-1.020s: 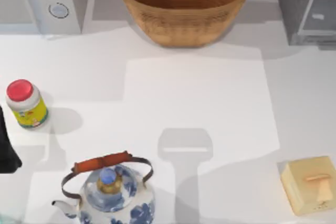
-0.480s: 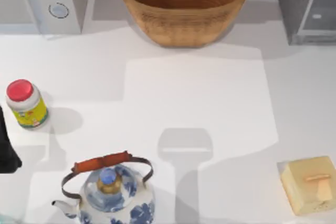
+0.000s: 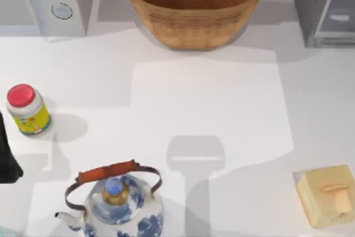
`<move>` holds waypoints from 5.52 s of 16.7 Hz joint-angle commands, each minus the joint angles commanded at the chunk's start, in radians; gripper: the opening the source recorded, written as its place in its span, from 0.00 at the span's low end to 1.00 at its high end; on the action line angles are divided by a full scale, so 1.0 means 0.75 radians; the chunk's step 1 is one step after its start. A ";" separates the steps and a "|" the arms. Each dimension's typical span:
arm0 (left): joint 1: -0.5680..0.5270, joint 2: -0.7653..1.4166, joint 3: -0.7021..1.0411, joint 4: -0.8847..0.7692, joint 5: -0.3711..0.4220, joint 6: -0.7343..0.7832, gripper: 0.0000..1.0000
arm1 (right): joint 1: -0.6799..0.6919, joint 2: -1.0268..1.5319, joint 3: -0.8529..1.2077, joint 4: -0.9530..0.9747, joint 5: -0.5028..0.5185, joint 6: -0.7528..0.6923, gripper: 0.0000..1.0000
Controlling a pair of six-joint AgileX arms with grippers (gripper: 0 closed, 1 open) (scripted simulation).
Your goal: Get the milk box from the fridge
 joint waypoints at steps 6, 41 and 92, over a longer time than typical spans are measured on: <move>0.000 0.000 0.000 0.000 0.000 0.000 1.00 | 0.000 0.000 0.000 0.000 0.000 0.000 0.00; 0.000 0.000 0.000 0.000 0.000 0.000 1.00 | -0.068 -0.504 -0.617 0.108 -0.078 0.011 0.00; 0.000 0.000 0.000 0.000 0.000 0.000 1.00 | 0.841 -1.652 -1.242 -0.563 0.275 0.037 0.00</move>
